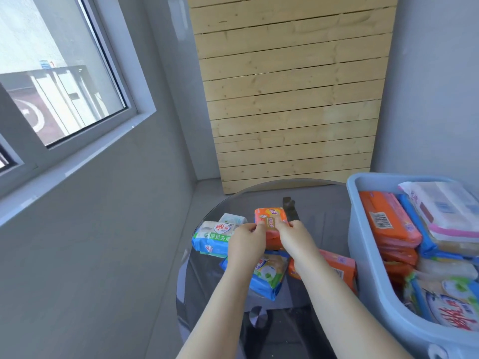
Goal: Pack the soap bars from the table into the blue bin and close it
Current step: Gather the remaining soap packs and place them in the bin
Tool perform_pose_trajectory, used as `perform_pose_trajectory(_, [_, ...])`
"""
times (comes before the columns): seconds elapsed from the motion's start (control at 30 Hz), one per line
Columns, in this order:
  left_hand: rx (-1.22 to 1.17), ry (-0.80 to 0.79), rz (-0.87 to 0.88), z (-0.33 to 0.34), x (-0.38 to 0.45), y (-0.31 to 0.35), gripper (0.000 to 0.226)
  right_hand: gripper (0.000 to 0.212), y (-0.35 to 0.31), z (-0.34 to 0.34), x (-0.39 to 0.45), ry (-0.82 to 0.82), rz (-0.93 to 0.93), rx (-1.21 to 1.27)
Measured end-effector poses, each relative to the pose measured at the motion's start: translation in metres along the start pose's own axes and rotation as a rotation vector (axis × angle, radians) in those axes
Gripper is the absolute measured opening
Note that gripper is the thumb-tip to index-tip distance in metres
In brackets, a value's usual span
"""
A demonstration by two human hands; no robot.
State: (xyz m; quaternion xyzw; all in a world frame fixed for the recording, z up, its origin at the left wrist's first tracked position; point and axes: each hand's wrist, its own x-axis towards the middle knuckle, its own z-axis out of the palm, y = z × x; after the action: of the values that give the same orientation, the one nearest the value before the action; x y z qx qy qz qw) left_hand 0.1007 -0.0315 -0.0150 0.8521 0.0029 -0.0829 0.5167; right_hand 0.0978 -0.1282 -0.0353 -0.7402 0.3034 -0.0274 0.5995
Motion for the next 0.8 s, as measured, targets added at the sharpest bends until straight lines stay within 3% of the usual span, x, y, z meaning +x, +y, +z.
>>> perform_pose_trajectory(0.2, [-0.336, -0.027, -0.099, -0.009, -0.017, 0.003, 0.029, 0.027, 0.006, -0.004, -0.037, 0.062, -0.108, 0.291])
perform_pose_trajectory(0.47, [-0.620, 0.001, 0.000, -0.040, -0.064, 0.027, 0.033, 0.021, -0.040, -0.031, -0.103, 0.084, -0.424, 0.243])
perform_pose_trajectory(0.63, [-0.658, -0.124, 0.087, -0.043, -0.101, 0.058, 0.027, 0.026, -0.053, -0.071, -0.138, 0.105, -0.487, 0.252])
perform_pose_trajectory(0.73, [-0.619, -0.238, 0.167, -0.032, -0.122, 0.077, 0.021, 0.004, -0.052, -0.109, -0.158, 0.117, -0.572, 0.149])
perform_pose_trajectory(0.8, [-0.587, -0.340, 0.204, -0.019, -0.134, 0.087, 0.019, 0.010, -0.047, -0.137, -0.170, 0.135, -0.599, 0.073])
